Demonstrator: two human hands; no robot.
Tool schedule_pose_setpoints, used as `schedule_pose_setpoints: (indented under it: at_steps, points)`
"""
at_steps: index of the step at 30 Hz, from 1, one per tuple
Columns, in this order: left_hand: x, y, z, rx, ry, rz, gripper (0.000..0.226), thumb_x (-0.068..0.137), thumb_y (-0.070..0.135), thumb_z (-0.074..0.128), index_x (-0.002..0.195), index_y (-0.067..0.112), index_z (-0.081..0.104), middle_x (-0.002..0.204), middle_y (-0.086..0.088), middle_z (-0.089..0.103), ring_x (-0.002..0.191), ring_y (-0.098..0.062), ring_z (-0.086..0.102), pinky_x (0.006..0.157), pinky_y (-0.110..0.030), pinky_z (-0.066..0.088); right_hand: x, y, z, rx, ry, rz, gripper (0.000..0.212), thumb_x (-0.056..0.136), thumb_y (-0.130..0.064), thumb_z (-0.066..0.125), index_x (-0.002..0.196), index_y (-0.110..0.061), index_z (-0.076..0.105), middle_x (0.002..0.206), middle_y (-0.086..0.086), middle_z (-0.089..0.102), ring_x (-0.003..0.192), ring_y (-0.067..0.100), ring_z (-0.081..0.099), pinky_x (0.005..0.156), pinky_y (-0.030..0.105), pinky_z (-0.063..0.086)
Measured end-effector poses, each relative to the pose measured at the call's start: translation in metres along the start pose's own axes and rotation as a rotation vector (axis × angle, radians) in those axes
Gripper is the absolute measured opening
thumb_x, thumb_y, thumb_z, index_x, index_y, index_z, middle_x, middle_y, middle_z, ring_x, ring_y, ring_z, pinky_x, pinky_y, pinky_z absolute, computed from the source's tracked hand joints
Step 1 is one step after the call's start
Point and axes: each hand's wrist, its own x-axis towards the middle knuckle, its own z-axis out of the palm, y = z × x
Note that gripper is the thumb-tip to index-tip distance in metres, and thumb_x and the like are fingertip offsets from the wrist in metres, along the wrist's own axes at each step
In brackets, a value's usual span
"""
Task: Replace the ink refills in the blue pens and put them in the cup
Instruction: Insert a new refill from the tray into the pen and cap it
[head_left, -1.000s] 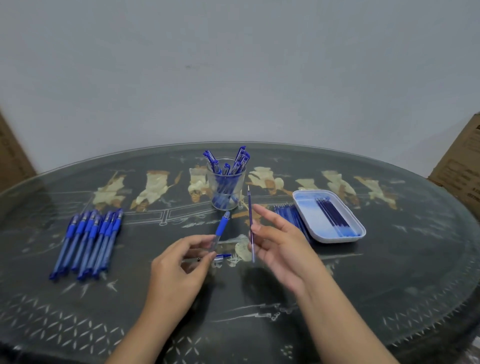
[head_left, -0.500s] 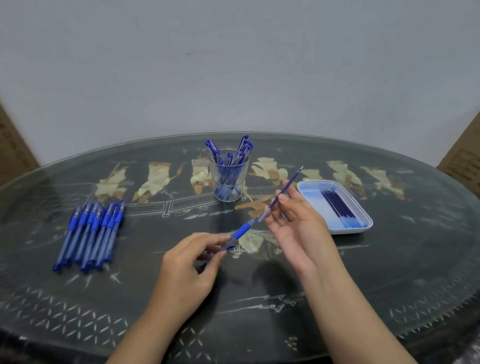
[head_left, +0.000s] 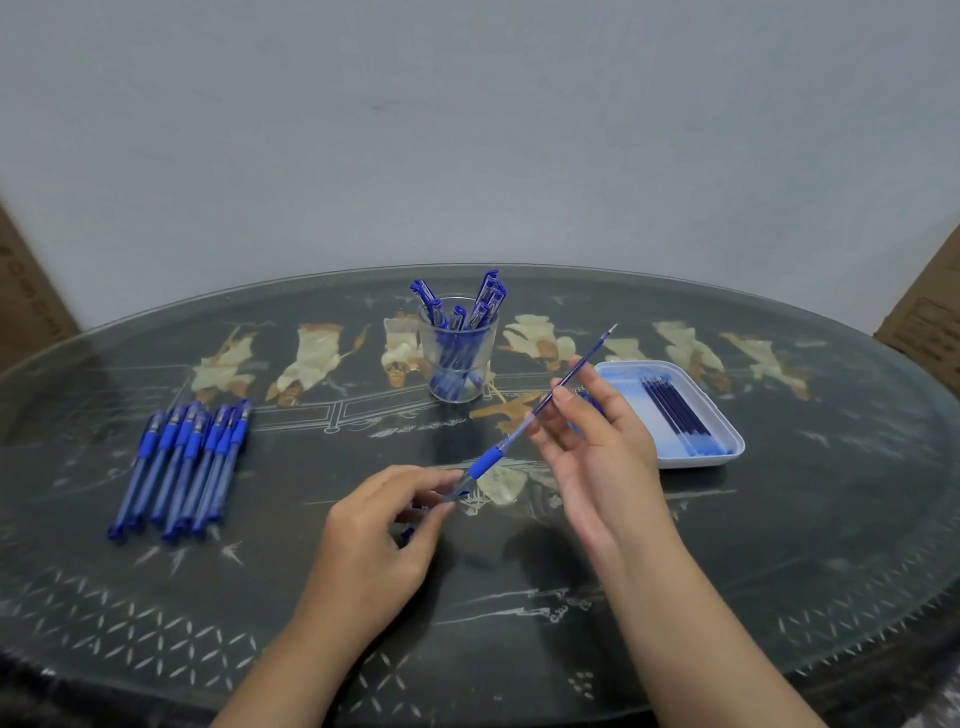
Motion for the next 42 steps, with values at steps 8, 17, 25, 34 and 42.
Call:
schedule_pose_setpoints:
  at_steps: [8,17,25,34,42]
  points:
    - [-0.001,-0.001,0.000,0.026,-0.007,-0.005,0.039,0.076,-0.006,0.076,0.102,0.022,0.074,0.095,0.017,0.067,0.081,-0.006,0.067,0.069,-0.015,0.051,-0.003,0.001,0.003,-0.197,-0.033,-0.174,0.028,0.093,0.005,0.058,0.112,-0.014,0.064,0.086,0.004,0.061,0.068,0.010,0.064,0.070,0.027,0.057]
    - [0.001,0.003,0.001,-0.017,0.035,-0.062,0.037,0.075,-0.003,0.078,0.101,0.024,0.073,0.092,0.015,0.068,0.080,-0.007,0.067,0.067,-0.010,0.049,-0.012,0.022,0.002,-0.478,-0.175,-0.191,0.023,0.089,0.006,0.064,0.097,-0.015,0.067,0.080,-0.006,0.071,0.079,0.008,0.067,0.074,0.025,0.056]
    - [0.001,0.004,0.000,-0.062,0.065,-0.137,0.036,0.076,-0.004,0.077,0.099,0.023,0.073,0.091,0.013,0.069,0.081,-0.005,0.068,0.067,-0.009,0.049,-0.014,0.035,0.000,-0.691,-0.225,-0.214,0.012,0.094,-0.015,0.064,0.096,-0.023,0.073,0.093,-0.005,0.075,0.088,0.012,0.069,0.086,0.033,0.056]
    - [0.006,-0.002,-0.011,-0.155,0.231,-0.301,0.037,0.080,-0.004,0.073,0.099,0.027,0.071,0.093,0.006,0.072,0.084,-0.003,0.068,0.072,-0.008,0.049,-0.006,0.052,-0.017,-1.142,-0.302,-0.380,0.014,0.088,-0.020,0.071,0.099,-0.028,0.074,0.093,-0.007,0.066,0.085,0.003,0.059,0.081,0.018,0.046]
    - [0.007,-0.015,-0.020,-0.182,0.330,-0.421,0.038,0.089,-0.004,0.062,0.096,0.033,0.064,0.098,0.007,0.071,0.090,0.001,0.066,0.077,-0.005,0.045,-0.005,0.096,-0.022,-1.658,-0.472,-0.683,0.024,0.083,-0.052,0.056,0.094,-0.037,0.071,0.122,-0.006,0.051,0.114,0.020,0.040,0.092,0.033,0.027]
